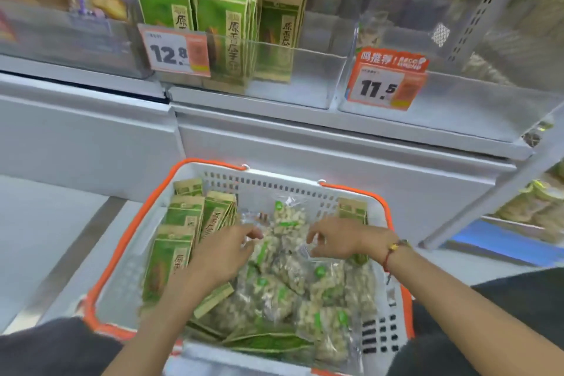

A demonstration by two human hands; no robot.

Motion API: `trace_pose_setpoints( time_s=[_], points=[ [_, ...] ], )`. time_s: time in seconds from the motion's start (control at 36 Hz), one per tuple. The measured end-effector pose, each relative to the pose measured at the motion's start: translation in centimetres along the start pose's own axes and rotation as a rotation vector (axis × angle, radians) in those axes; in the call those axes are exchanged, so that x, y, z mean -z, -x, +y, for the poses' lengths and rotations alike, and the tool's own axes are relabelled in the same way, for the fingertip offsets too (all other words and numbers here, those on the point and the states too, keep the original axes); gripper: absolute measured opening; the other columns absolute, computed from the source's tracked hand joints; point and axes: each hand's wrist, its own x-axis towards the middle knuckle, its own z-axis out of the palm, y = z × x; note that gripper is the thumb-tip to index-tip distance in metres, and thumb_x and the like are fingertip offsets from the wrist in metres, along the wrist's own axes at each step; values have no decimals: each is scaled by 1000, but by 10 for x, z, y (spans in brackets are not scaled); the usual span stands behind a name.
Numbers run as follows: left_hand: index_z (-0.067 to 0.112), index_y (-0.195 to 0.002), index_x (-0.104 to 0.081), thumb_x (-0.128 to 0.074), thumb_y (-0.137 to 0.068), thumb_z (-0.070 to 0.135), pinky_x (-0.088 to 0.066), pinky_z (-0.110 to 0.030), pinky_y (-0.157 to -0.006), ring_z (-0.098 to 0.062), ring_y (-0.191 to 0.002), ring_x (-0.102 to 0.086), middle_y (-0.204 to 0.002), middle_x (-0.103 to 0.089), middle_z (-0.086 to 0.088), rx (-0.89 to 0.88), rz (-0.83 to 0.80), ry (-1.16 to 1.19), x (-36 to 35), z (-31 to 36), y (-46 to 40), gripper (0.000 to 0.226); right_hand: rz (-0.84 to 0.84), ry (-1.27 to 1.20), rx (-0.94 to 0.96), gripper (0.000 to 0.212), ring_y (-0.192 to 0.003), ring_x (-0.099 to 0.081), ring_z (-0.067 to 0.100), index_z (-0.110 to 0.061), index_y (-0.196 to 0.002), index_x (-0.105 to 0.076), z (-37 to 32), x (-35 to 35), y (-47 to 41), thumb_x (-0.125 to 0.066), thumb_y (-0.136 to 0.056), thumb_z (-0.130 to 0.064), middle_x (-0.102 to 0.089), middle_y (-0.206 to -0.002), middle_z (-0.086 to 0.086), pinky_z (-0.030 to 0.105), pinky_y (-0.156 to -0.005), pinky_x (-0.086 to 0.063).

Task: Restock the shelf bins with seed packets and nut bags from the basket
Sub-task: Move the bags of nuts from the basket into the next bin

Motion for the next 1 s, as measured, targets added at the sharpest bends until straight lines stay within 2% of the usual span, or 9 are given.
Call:
trace_pose_setpoints(
  time_s=[0.14,0.25,0.33,0.47,0.53,0.61,0.72,0.92,1.0],
  points=[
    [33,-141,-38,-44,-96,17,-42,-30,-86,-26,-120,-52,-144,-45,-4,34,-268,-9,-47,-29,-1,48,-89,44,51,33,-111,-56,25,-21,-127,-54,-7,-48,-12,-51,-95,-30,-58,-125,4,30,-78,-43],
    [19,-134,-43,-37,-101,29,-44,-38,-96,-24,-121,-48,-123,-58,-7,107,-205,-33,-76,-28,2,36,-46,84,98,39,-104,-57,23,-16,-128,-50,-12,-69,-12,-52,-95,-37,-60,-117,4,32,-83,-47],
    [15,-108,-54,-36,-99,41,-51,-36,-88,-20,-105,-54,-93,-60,-1,180,9,-59,-88,-22,2,32,50,26,198,41,-76,-51,11,-16,-136,-43,-23,-84,-14,-47,-98,-32,-60,-92,1,28,-72,-43],
    [14,-89,-56,-42,-90,62,-43,-20,-56,-11,-67,-51,-75,-53,3,306,-10,-295,-94,-14,0,50,67,-149,165,49,-61,-48,4,-22,-145,-32,-32,-112,-25,-46,-99,-27,-52,-73,-6,20,-64,-41],
    [15,-87,-57,-38,-90,65,-40,-20,-56,-11,-67,-51,-76,-53,3,324,-24,-381,-93,-8,-1,55,74,-242,127,47,-57,-44,-1,-25,-141,-39,-30,-115,-28,-51,-96,-28,-53,-77,-9,14,-57,-36],
    [16,-72,-49,-31,-94,61,-45,-22,-63,-13,-72,-54,-80,-54,0,319,-76,-402,-93,-3,-4,53,60,-360,69,41,-66,-51,1,-27,-134,-48,-24,-112,-33,-56,-94,-28,-62,-114,-1,16,-62,-43],
    [17,-86,-50,-38,-96,53,-47,-28,-68,-18,-80,-62,-82,-60,-1,358,-162,-88,-99,-10,-6,39,55,-434,37,29,-84,-63,12,-25,-123,-57,-22,-106,-32,-55,-95,-32,-64,-115,1,29,-82,-51],
    [10,-83,-51,-50,-95,36,-39,-27,-56,-11,-50,-42,-59,-42,6,294,-104,346,-81,-25,-8,29,-64,-364,81,33,-109,-59,18,-23,-126,-58,-23,-54,-19,-53,-95,-35,-61,-124,2,33,-95,-47],
    [11,-70,-53,-52,-95,30,-51,-36,-81,-17,-63,-56,-67,-56,-5,320,-58,722,-52,-30,-4,31,-38,-365,55,41,-118,-54,19,-21,-132,-51,-23,-27,-9,-50,-96,-40,-54,-134,4,32,-98,-44]
  ],
)
